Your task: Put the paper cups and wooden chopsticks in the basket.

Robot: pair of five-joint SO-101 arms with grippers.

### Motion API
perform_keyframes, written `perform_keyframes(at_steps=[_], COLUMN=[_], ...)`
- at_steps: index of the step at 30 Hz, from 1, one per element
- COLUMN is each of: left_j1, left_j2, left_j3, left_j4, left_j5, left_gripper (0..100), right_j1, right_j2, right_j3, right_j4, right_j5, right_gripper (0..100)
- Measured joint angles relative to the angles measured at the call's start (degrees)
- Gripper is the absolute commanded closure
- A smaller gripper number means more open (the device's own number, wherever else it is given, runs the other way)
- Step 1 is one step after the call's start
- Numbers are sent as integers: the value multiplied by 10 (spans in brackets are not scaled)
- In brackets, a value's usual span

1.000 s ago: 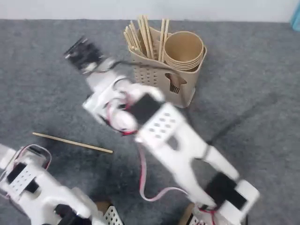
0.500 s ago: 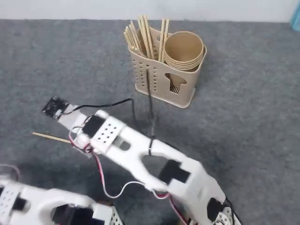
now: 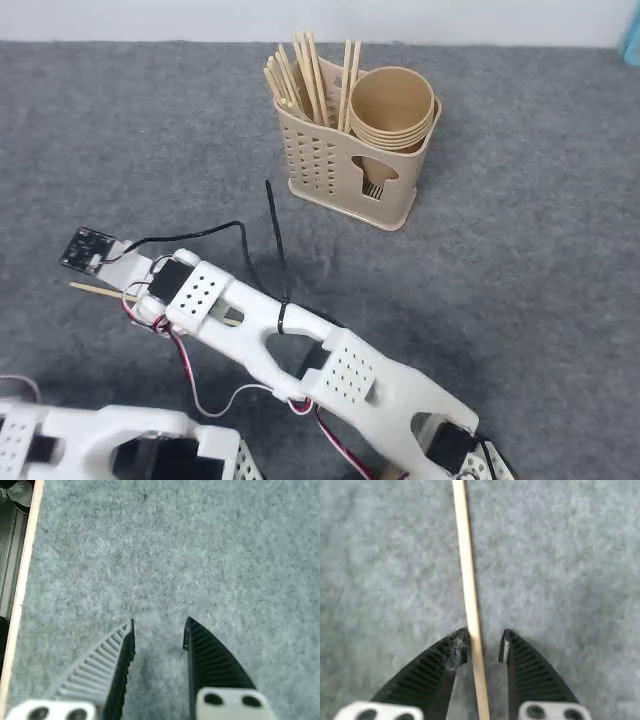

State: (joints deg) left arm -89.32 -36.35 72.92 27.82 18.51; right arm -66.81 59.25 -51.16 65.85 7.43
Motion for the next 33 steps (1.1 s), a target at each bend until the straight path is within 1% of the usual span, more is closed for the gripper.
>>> perform_keyframes(at_steps=[2, 3, 6, 8, 10, 14, 19, 21, 23, 27, 33], left_j1=[0, 0, 0, 0, 0, 3, 6, 20, 40, 77, 160], left_j2=[0, 0, 0, 0, 0, 0, 0, 0, 0, 0, -18], left_j3=[0, 0, 2, 2, 2, 2, 7, 16, 19, 20, 20], left_j4=[0, 0, 0, 0, 0, 0, 1, 8, 11, 15, 64], left_j5=[2, 2, 2, 2, 0, -1, -5, -33, -55, -64, -66], left_gripper=[847, 847, 847, 847, 847, 847, 848, 848, 848, 848, 848], right_j1=[0, 0, 0, 4, 6, 7, 7, 7, 7, 27, 62], right_j2=[25, 34, 56, 66, 70, 77, 88, 84, 65, -15, -158], right_j3=[-30, -42, -73, -94, -113, -164, -323, -393, -411, -416, -425], right_j4=[0, 0, 8, 19, 40, 106, 230, 273, 295, 333, 348], right_j5=[0, 0, 0, 1, 1, 1, 1, 2, 13, 24, 24], right_gripper=[880, 900, 998, 976, 995, 991, 991, 991, 991, 991, 991])
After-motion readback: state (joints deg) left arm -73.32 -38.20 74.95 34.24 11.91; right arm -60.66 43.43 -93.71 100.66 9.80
